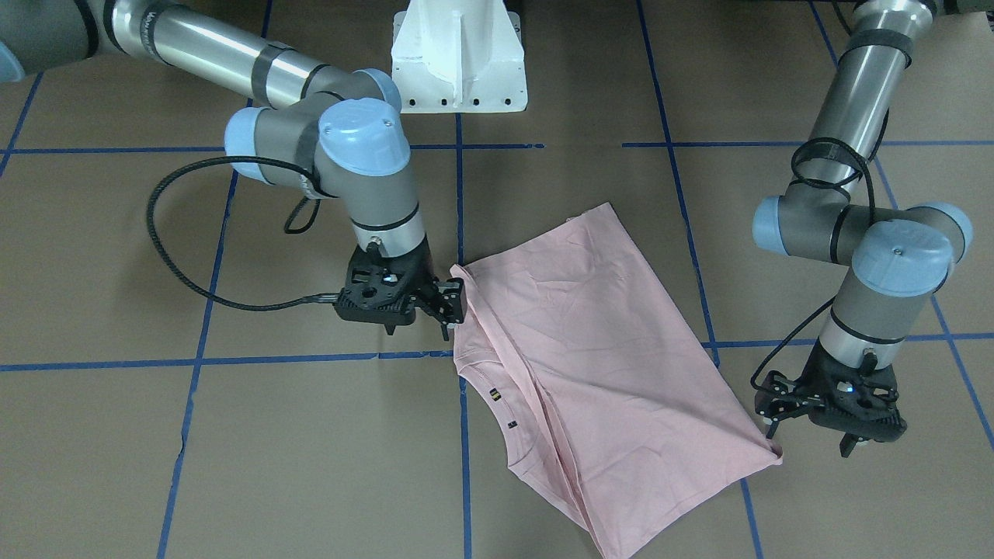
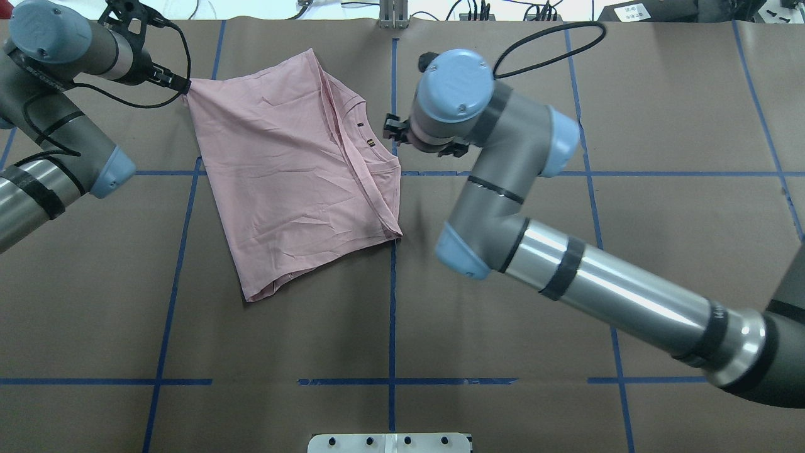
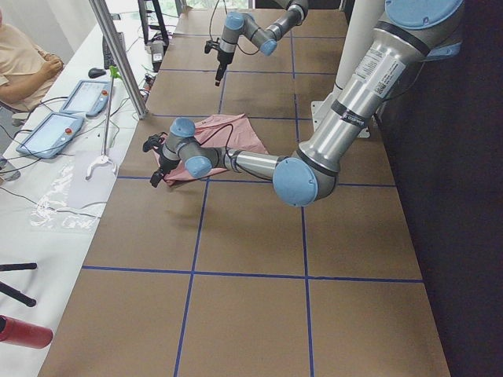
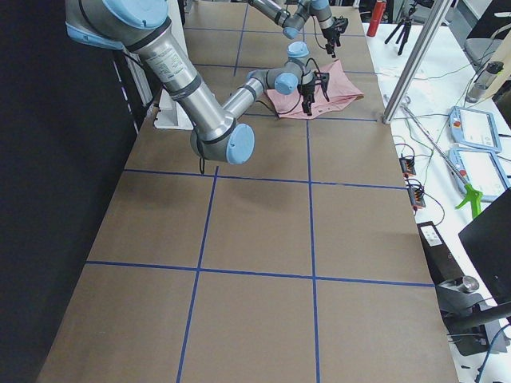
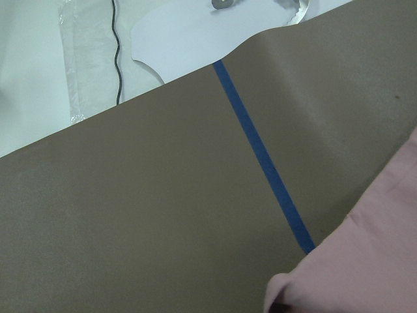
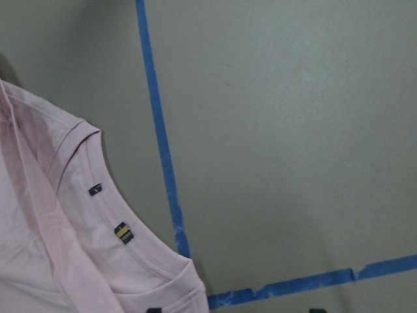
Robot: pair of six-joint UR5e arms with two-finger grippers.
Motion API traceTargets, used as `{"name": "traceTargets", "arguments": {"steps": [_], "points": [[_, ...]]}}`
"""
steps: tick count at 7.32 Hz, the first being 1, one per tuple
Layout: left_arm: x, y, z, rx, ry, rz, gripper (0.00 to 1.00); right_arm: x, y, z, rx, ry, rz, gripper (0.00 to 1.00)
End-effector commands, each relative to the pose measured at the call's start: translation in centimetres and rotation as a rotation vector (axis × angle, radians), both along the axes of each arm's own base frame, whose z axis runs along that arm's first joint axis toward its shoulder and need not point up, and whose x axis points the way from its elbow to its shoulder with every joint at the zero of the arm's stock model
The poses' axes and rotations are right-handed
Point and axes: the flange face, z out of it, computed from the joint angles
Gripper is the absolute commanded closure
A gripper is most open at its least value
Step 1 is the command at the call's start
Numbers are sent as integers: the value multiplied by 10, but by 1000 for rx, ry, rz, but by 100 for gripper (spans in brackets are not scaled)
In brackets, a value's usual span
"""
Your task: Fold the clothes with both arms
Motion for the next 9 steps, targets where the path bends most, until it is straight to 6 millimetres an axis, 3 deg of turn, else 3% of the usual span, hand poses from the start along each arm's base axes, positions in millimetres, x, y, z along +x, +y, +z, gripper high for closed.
{"name": "traceTargets", "arguments": {"steps": [1, 4, 6, 9], "points": [[-1, 1, -5, 8, 7, -3, 0, -66, 12, -11, -14, 62, 2, 35], [-1, 2, -6, 10, 11, -2, 0, -88, 32, 6, -14, 97, -17, 40], [0, 2, -6, 12, 12, -1, 0, -88, 32, 15, -11, 115, -11, 48], [0, 2, -6, 12, 12, -1, 0, -89, 33, 20, -8, 122, -17, 51]]}}
